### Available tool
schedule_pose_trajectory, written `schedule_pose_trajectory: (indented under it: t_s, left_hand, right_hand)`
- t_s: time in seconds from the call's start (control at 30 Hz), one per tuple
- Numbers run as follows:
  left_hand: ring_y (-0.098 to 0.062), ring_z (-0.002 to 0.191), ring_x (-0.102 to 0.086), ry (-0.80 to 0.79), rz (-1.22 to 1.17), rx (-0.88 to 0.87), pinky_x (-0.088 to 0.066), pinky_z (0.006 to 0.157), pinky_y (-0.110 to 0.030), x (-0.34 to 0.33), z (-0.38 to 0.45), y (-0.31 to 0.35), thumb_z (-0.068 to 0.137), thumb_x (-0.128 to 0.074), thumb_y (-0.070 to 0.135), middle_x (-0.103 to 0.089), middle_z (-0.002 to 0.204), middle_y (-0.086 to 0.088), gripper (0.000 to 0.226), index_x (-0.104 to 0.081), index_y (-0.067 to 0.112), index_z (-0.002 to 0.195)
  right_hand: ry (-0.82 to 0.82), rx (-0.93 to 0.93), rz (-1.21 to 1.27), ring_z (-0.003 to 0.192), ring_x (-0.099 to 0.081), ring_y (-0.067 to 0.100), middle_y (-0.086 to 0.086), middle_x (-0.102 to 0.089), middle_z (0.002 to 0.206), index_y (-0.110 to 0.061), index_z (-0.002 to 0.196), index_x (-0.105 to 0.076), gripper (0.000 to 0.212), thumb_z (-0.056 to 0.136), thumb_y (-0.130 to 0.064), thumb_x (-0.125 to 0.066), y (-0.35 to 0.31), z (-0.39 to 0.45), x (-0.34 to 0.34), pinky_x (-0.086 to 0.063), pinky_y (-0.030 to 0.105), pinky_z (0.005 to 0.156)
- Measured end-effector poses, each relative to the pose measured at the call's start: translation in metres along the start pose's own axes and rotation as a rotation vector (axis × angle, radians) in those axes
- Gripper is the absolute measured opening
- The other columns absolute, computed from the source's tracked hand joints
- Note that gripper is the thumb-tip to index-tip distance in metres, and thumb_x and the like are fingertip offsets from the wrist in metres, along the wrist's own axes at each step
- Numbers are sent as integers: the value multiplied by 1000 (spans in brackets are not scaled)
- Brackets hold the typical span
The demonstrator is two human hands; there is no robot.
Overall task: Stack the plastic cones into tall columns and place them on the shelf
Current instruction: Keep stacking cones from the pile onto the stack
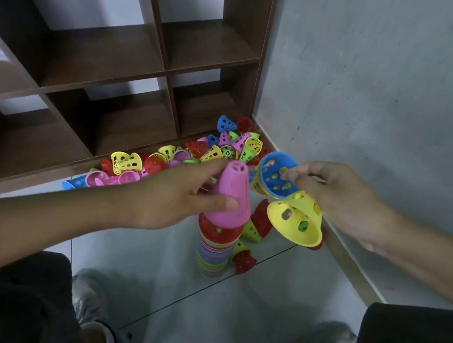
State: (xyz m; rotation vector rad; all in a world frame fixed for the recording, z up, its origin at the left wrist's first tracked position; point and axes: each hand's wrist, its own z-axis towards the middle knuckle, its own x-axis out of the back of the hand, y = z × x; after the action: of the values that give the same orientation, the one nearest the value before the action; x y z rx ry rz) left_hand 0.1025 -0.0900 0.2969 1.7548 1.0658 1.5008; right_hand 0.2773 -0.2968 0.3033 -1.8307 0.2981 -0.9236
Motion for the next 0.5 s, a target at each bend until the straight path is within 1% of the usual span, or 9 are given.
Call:
schedule_pose_trajectory:
  t_s: [0.07, 0.13, 0.2, 0.27, 0.3, 0.37, 0.43, 0.47, 0.5]
  left_hand:
    - [-9, 116, -63, -45, 104, 5, -55, 97, -42, -10, 1, -4, 91, -67, 52, -66, 124, 13, 45, -53, 39, 132]
    - [-10, 114, -63, -64, 170, 3, -53, 97, -41, -15, 3, -4, 93, -69, 44, -66, 123, 12, 42, -54, 33, 131]
    - [-8, 113, -63, -71, 183, 0, -53, 97, -39, -13, 4, -2, 91, -71, 41, -66, 121, 12, 42, -56, 30, 129]
    - [-1, 116, -60, -84, 155, 31, -52, 100, -34, -8, 5, 0, 86, -75, 47, -65, 123, 16, 47, -57, 33, 127]
    - [2, 118, -58, -80, 125, 50, -52, 101, -32, -5, 5, 3, 82, -75, 57, -63, 125, 20, 53, -56, 37, 127]
    - [2, 122, -57, -35, 19, 76, -50, 104, -34, 1, 6, 6, 74, -66, 75, -61, 128, 23, 65, -56, 41, 129]
    - [-4, 122, -60, 40, -145, 87, -48, 106, -36, 5, 8, 10, 78, -53, 80, -66, 127, 17, 65, -60, 38, 128]
    - [-5, 120, -63, 76, -228, 105, -47, 107, -36, 6, 8, 13, 82, -46, 80, -69, 124, 14, 63, -62, 36, 125]
    - [-5, 118, -64, 103, -299, 134, -46, 109, -36, 8, 9, 17, 85, -42, 81, -72, 121, 13, 63, -63, 35, 123]
  right_hand:
    - [-7, -4, -6, 95, -68, 16, -2, -76, 100, -23, 93, -78, 15, 97, -28, -64, -1, -1, -1, -49, 7, 59]
    - [-11, 12, -5, 98, -68, 19, -3, -75, 101, -24, 91, -78, 16, 98, -28, -64, -4, -1, -3, -50, 9, 60]
    - [-14, 33, -5, 96, -67, 21, -4, -75, 100, -25, 91, -77, 15, 98, -28, -64, -7, -1, -4, -50, 9, 60]
    - [-13, 58, 7, 86, -67, 21, -8, -75, 96, -25, 92, -77, 14, 97, -29, -65, -11, -2, -4, -50, 10, 59]
    - [-13, 73, 17, 79, -65, 18, -10, -75, 93, -25, 92, -77, 13, 97, -29, -65, -12, -2, -4, -49, 11, 58]
    - [-19, 112, 40, 74, -60, 11, -10, -73, 88, -25, 92, -76, 13, 97, -27, -65, -15, -3, -5, -49, 14, 55]
    - [-17, 171, 69, 66, -56, 5, -7, -71, 84, -24, 93, -76, 13, 98, -23, -63, -19, -5, -5, -45, 13, 51]
    - [-11, 209, 80, 60, -53, 0, -5, -69, 81, -24, 94, -75, 13, 98, -20, -63, -21, -5, -5, -42, 11, 50]
    - [-6, 250, 84, 56, -51, 0, -3, -68, 80, -23, 95, -75, 13, 98, -19, -63, -23, -6, -4, -39, 10, 49]
